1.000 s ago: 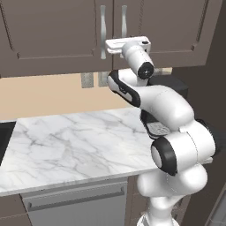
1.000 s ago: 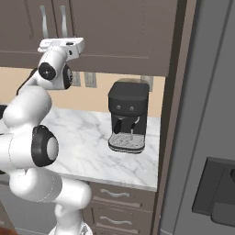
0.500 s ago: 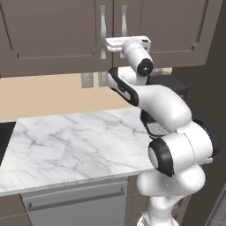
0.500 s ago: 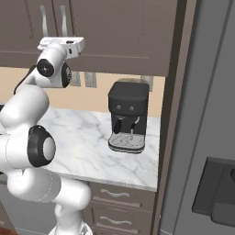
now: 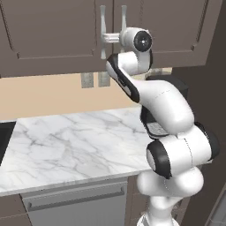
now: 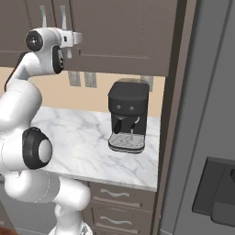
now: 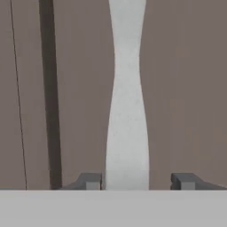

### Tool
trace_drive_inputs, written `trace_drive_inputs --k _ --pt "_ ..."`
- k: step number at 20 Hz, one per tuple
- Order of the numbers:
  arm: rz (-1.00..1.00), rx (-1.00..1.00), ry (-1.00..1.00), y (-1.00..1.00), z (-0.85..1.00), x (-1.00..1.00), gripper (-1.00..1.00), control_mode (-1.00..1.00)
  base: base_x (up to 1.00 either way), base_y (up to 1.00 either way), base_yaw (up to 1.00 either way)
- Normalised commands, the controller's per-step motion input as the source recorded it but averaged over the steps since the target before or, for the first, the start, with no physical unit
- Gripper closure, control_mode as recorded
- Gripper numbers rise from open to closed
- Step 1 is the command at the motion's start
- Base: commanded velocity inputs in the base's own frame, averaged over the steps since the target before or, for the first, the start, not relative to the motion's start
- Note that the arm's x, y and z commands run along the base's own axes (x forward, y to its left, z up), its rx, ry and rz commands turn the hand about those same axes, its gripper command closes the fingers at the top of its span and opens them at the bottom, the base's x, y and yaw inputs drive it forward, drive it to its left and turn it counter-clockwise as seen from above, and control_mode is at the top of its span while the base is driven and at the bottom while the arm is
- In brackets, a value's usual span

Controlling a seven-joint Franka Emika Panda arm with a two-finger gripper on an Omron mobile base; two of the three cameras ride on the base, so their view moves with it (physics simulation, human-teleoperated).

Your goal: Open the cabinet, pick the kettle from the cabinet, and place it in the sink.

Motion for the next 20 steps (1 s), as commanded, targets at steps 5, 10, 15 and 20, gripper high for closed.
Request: trace_drive_inputs --k 5,10,15,20 --pt "0.00 -0.04 0.31 0.12 -0.15 0.56 1.00 -1.00 0.00 0.00 0.00" --pt "0.00 0.00 0.06 0.00 -0.46 0.07 1.00 -1.00 0.00 0.00 0.00" --pt "0.04 0.00 0.00 -0.05 -0.50 -0.01 1.00 -1.00 0.00 0.00 0.00" --pt "0.07 0.00 0.00 -0.40 -0.17 -0.14 1.00 -1.00 0.00 0.00 0.00"
